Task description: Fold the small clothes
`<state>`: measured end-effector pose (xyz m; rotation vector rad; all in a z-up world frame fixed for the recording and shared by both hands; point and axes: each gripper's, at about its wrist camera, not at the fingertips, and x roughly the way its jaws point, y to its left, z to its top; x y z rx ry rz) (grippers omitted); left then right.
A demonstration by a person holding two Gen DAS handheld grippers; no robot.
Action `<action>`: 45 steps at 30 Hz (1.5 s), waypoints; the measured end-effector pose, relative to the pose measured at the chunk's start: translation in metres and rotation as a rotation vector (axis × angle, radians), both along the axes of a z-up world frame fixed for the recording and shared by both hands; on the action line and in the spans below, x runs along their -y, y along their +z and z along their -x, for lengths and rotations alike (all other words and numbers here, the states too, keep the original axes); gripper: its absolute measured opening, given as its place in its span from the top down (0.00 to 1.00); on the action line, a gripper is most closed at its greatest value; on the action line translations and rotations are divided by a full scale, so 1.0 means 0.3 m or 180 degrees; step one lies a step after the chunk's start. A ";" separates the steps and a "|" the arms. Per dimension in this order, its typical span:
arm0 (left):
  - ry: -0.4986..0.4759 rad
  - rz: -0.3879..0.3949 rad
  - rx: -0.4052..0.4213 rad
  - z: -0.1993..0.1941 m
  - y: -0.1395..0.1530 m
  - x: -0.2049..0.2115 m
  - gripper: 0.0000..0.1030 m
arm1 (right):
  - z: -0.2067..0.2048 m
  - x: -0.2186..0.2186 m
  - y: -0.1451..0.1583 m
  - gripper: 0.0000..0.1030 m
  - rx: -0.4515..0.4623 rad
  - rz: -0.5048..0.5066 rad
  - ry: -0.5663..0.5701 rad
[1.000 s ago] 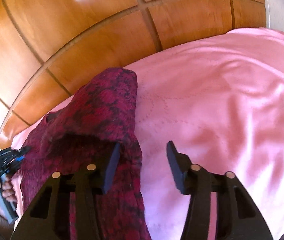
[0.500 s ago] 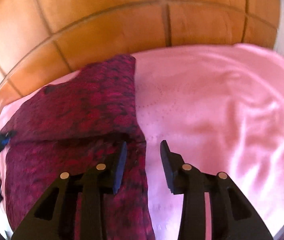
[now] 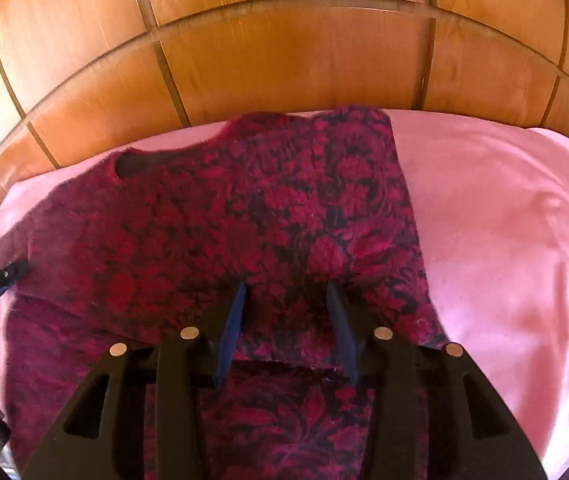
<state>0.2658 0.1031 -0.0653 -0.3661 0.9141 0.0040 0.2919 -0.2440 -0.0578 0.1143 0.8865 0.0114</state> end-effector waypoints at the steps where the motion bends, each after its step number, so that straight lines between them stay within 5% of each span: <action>1: -0.0010 -0.0034 0.0050 0.003 -0.009 0.001 0.91 | 0.006 -0.014 -0.008 0.59 0.0061 0.0099 0.0023; 5: 0.0044 -0.0038 0.0070 0.010 0.015 0.006 0.88 | 0.029 -0.054 -0.029 0.59 0.0192 0.0405 0.0012; 8: 0.0135 0.0126 0.0129 0.060 0.056 -0.028 0.76 | 0.025 -0.072 -0.041 0.58 0.0221 0.0523 -0.0007; 11: 0.0347 0.0224 0.0256 0.135 0.103 -0.117 0.53 | 0.033 -0.068 -0.028 0.58 0.0241 0.0505 -0.0030; 20: 0.1299 0.0839 0.0185 0.354 0.088 -0.627 0.52 | 0.050 -0.079 -0.033 0.57 0.0289 0.0609 -0.0055; 24: 0.1917 0.1333 0.0339 0.445 0.058 -0.908 0.52 | 0.051 -0.087 -0.036 0.56 0.0293 0.0662 -0.0066; 30: 0.2384 0.1731 0.0376 0.448 0.010 -1.150 0.52 | 0.051 -0.088 -0.038 0.56 0.0296 0.0678 -0.0065; 34: 0.2438 0.1707 0.0300 0.383 -0.013 -1.208 0.55 | 0.051 -0.089 -0.037 0.56 0.0298 0.0685 -0.0065; 37: 0.2370 0.1515 0.0163 0.313 -0.013 -1.206 0.86 | 0.052 -0.092 -0.037 0.56 0.0299 0.0695 -0.0070; 40: 0.2222 0.1419 0.0259 0.290 0.031 -1.180 0.88 | 0.050 -0.090 -0.037 0.55 0.0301 0.0698 -0.0069; 45: 0.1516 0.1091 0.0659 0.255 0.235 -0.972 0.88 | 0.048 -0.089 -0.038 0.55 0.0303 0.0702 -0.0069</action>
